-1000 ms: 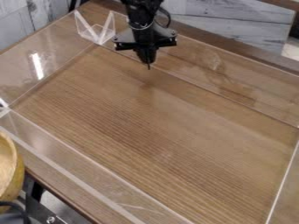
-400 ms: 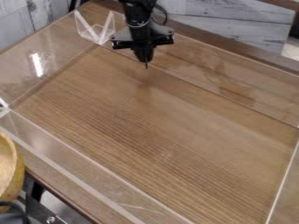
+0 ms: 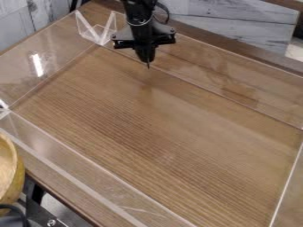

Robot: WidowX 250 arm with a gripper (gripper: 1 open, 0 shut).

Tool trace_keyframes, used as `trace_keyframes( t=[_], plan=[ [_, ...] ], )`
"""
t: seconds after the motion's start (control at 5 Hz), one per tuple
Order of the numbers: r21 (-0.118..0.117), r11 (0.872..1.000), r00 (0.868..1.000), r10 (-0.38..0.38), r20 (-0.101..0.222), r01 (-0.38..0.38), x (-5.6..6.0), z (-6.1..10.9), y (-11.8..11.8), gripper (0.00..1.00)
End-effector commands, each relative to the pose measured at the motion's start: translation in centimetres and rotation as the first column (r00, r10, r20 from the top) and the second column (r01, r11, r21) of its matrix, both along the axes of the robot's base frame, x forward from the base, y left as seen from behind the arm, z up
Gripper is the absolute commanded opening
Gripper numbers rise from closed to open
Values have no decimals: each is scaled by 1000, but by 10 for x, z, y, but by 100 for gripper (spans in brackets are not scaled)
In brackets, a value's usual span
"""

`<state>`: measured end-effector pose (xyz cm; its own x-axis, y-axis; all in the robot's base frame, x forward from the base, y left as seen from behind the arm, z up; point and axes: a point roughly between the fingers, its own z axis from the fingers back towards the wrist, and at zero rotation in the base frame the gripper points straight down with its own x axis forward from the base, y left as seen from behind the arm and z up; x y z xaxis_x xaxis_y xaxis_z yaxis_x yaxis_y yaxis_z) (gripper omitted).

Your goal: Put the green block in the brown bowl

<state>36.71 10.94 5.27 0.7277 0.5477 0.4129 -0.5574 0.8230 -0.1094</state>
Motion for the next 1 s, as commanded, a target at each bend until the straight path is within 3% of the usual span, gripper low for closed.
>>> trace_keyframes(
  t=[0.0, 0.8],
  plan=[
    [17, 1000, 998, 11, 63, -12, 11, 22, 8, 0],
    [4, 1000, 999, 13, 50, -14, 10, 20, 10, 0]
  ],
)
